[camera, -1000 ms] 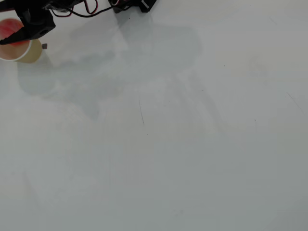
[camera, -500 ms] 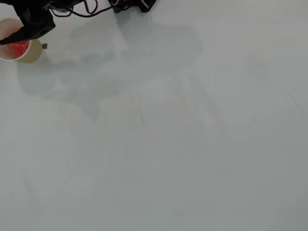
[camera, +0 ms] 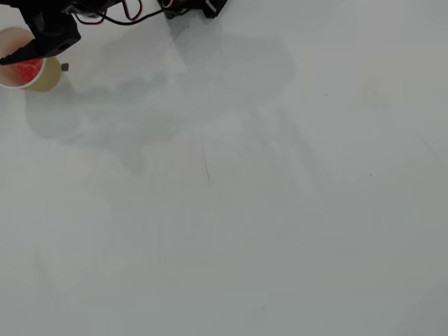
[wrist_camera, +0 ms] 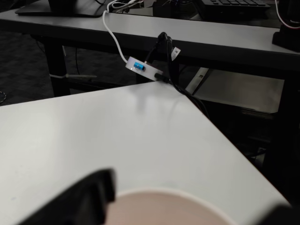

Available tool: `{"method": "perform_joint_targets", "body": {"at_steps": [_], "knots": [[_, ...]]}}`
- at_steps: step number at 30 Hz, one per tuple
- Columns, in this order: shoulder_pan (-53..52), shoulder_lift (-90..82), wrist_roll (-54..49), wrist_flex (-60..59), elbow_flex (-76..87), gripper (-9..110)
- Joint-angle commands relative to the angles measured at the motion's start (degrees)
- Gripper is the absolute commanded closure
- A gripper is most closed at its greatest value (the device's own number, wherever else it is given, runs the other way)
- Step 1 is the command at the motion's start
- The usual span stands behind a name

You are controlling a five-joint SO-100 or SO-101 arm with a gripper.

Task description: Pick up the cube and drop it in the cup.

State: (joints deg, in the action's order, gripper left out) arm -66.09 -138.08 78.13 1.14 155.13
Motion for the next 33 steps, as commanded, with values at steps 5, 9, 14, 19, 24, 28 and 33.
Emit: {"method": "perform_joint_targets", "body": {"at_steps": [5,9,14,19,24,28,33], "knots": [[1.49,-3.60,-0.53,1.76,-4.39,89],[1.85,-4.83,-0.53,1.76,-3.34,97],[2.90,-5.54,-0.53,1.41,-3.25,102],[4.92,-6.24,-0.53,1.14,-3.08,102],[8.44,-6.94,-0.53,0.79,-2.90,102],[13.18,-7.73,-0.44,0.35,-2.90,102],[20.57,-9.76,-0.09,-1.76,-1.85,102]]}}
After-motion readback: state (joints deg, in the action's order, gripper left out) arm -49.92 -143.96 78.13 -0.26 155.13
